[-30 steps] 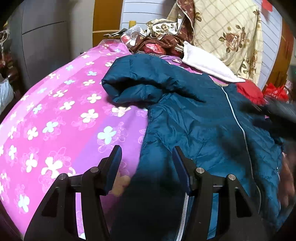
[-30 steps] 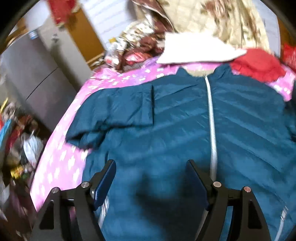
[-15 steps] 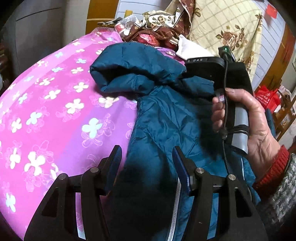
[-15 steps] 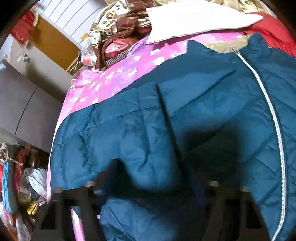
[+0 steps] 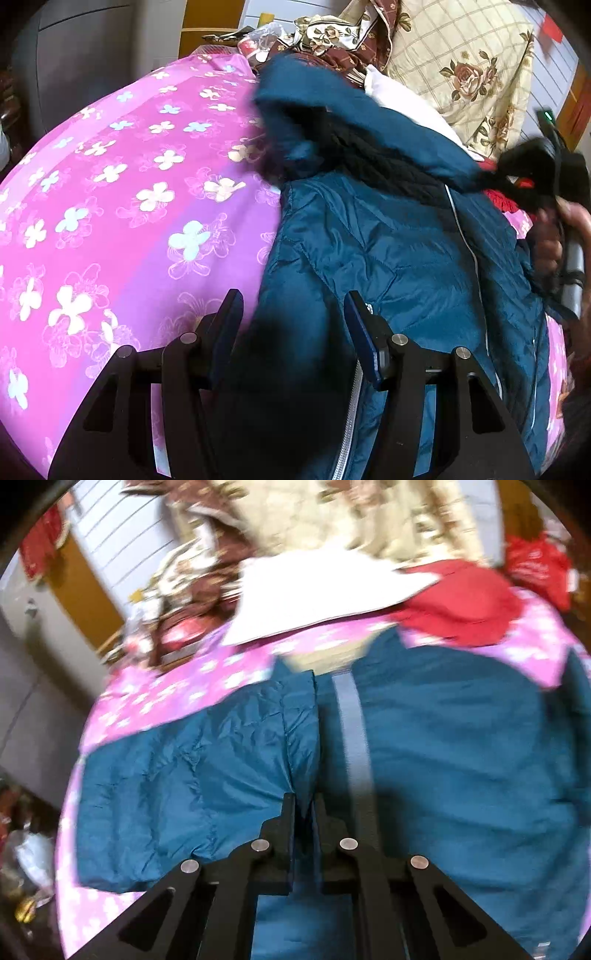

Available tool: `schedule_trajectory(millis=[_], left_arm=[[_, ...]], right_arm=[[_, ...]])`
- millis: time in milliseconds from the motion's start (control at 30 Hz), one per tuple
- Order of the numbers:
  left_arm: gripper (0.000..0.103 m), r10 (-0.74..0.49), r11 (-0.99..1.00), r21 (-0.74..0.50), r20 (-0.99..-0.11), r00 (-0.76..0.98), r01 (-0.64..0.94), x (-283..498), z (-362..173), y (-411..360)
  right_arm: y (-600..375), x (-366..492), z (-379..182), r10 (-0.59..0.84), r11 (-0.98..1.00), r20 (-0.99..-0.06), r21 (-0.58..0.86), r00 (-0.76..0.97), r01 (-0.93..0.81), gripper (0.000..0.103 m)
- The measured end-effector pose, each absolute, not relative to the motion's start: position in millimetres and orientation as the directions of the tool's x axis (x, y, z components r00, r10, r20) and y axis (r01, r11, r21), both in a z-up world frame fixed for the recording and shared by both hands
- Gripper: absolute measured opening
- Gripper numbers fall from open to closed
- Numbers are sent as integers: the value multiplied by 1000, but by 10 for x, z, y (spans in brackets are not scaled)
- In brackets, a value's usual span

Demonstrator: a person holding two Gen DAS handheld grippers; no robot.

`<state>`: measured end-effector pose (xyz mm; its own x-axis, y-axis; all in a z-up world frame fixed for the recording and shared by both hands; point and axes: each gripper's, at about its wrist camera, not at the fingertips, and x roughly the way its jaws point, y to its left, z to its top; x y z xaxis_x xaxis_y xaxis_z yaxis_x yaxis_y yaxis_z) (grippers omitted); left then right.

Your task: Fold large clothes

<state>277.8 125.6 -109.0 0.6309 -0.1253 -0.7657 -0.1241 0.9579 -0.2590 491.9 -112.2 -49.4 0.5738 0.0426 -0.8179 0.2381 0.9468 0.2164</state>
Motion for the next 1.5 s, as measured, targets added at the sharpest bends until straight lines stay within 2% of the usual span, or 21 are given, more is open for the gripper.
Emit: schedule_trajectory(millis=[167,267,400,500,600,667,733,800,900,1100,1167,1300,1400,1500], left_arm=[[56,-123,961,-251,-764,633,-116,2759,-1087,1217],[56,-118,966,-236,-770,627,-109,2769,-1106,1157],[56,-101,972,-210,-781,616,-107,2795,-1143,1092],[56,-80,976,-186,-785,615,-110,2805,-1160,1068],[56,-84,974,-194,-786,613,-115,2808,-1169,1077],[56,-88,972,-203,-787,610,-121,2812,-1182,1085],[56,-86,972,-201,-788,610,-122,2814,-1187,1089],[56,-82,974,-194,-788,610,-119,2813,-1190,1075],[56,-75,977,-181,-792,606,-116,2815,-1204,1058],[56,-68,978,-172,-798,599,-118,2813,-1185,1040],[56,-77,978,-178,-797,599,-111,2788,-1157,1020],[56,-111,979,-193,-785,609,-71,2686,-1062,887],[56,-90,987,-152,-770,632,-44,2599,-1016,715],[56,-97,991,-134,-761,642,-10,2540,-1024,546]], right_arm=[[-1904,4620,-525,-191,911,-833,47,519,411,6],[-2299,4491,-656,-278,864,-844,-10,459,504,6],[-2633,4404,-907,-270,828,-886,-14,377,560,6],[-2690,4343,-878,-243,806,-885,44,397,591,9],[-2676,4236,-692,-280,795,-854,51,439,605,23],[-2577,4237,-549,-339,791,-806,35,485,611,52],[-2496,4177,-453,-365,790,-762,50,535,611,60],[-2401,4194,-458,-340,812,-756,63,560,580,60],[-2181,4440,-718,-203,865,-835,92,512,493,60],[-2050,4610,-1117,-182,867,-878,69,443,493,60],[-2087,4584,-1066,-176,880,-881,59,439,470,60],[-2374,4289,-746,-101,890,-857,150,506,431,60],[-2813,3954,-503,-104,866,-826,198,554,458,60],[-3401,3650,-462,-111,823,-833,229,543,520,60]])
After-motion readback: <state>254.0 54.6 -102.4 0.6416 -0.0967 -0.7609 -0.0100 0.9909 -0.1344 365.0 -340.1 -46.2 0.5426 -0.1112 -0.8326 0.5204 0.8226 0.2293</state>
